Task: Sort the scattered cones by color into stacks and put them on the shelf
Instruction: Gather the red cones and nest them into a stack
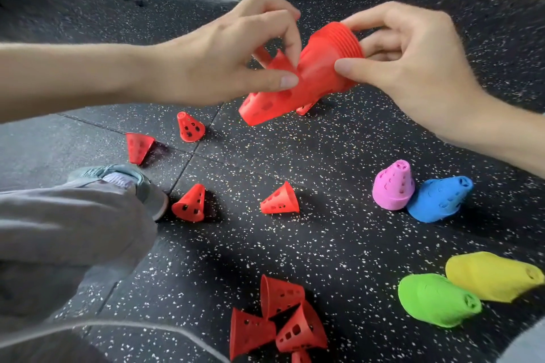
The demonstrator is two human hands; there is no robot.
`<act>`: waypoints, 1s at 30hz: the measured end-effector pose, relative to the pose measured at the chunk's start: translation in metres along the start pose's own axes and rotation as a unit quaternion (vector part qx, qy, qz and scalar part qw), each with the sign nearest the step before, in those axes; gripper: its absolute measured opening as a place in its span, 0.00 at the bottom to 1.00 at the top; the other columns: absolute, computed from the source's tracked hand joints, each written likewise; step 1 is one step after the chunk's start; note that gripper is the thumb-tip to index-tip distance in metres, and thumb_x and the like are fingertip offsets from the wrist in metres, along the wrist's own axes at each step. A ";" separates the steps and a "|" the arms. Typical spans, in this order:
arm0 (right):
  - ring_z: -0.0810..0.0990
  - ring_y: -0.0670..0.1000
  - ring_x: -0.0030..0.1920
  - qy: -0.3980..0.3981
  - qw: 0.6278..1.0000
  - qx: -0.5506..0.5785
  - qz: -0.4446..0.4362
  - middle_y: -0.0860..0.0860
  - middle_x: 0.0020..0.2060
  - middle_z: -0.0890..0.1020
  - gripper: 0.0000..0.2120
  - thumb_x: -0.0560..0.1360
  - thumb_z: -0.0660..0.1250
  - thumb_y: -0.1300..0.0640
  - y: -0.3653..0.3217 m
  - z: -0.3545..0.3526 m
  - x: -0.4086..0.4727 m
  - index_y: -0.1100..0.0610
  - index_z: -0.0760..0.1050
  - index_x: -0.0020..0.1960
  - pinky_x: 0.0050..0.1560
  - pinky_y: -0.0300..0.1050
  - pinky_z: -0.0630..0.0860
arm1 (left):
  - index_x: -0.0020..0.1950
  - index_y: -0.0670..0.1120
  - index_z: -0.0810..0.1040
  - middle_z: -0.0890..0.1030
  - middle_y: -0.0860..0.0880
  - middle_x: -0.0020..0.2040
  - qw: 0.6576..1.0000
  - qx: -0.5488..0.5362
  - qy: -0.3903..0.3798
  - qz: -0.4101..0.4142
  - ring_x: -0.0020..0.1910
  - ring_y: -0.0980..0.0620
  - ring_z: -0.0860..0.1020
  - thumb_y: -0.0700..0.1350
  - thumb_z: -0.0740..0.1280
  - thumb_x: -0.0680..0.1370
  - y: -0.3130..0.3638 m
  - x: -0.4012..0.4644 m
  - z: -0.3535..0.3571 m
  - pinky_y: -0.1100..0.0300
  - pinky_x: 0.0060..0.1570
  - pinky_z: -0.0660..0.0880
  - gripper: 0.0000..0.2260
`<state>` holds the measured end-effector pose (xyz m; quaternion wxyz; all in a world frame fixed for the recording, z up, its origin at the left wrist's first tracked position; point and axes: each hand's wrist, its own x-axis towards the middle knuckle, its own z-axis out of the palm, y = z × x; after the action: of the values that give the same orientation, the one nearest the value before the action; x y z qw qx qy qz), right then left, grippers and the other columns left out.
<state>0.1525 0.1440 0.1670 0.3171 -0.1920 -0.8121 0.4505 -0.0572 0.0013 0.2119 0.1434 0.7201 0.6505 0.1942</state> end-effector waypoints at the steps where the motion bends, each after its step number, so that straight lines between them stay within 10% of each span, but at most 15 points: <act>1: 0.86 0.44 0.42 -0.007 1.000 0.008 0.000 0.47 0.43 0.87 0.18 0.73 0.77 0.63 -0.001 0.002 0.000 0.56 0.80 0.61 0.46 0.36 0.79 | 0.57 0.47 0.76 0.66 0.49 0.71 1.000 -0.002 0.009 0.000 0.56 0.76 0.70 0.48 0.70 0.80 0.002 0.001 0.001 0.79 0.51 0.69 0.09; 8: 0.86 0.46 0.43 -0.032 0.999 0.026 -0.005 0.52 0.45 0.87 0.18 0.74 0.76 0.63 -0.004 0.007 -0.002 0.57 0.78 0.63 0.49 0.42 0.81 | 0.59 0.48 0.75 0.70 0.49 0.68 0.997 -0.042 0.061 -0.026 0.61 0.63 0.74 0.48 0.69 0.81 0.007 0.007 0.014 0.74 0.55 0.72 0.09; 15: 0.86 0.45 0.44 -0.051 0.998 0.048 0.001 0.53 0.46 0.86 0.19 0.77 0.73 0.63 -0.006 0.002 -0.010 0.61 0.75 0.66 0.48 0.37 0.79 | 0.61 0.48 0.73 0.76 0.54 0.62 0.976 -0.172 0.104 -0.083 0.38 0.57 0.80 0.47 0.73 0.79 0.012 0.011 0.022 0.66 0.38 0.75 0.14; 23: 0.86 0.45 0.42 -0.057 0.996 -0.059 0.037 0.47 0.43 0.87 0.22 0.72 0.77 0.64 -0.005 -0.001 -0.012 0.54 0.78 0.63 0.52 0.46 0.82 | 0.64 0.49 0.71 0.78 0.55 0.61 0.971 -0.204 0.096 -0.075 0.53 0.62 0.79 0.49 0.70 0.81 0.000 0.018 0.046 0.59 0.50 0.80 0.15; 30: 0.85 0.46 0.44 -0.048 0.985 -0.145 0.076 0.44 0.44 0.86 0.21 0.70 0.77 0.59 0.007 -0.005 -0.014 0.47 0.80 0.60 0.57 0.53 0.80 | 0.68 0.58 0.67 0.74 0.56 0.65 0.957 -0.067 -0.204 -0.194 0.56 0.58 0.78 0.71 0.56 0.75 -0.038 -0.011 0.110 0.51 0.61 0.75 0.27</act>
<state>0.1667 0.1422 0.1582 0.2112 -0.2751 -0.8663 0.3596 -0.0401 -0.0001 0.0968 0.3560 0.5930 0.7201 0.0551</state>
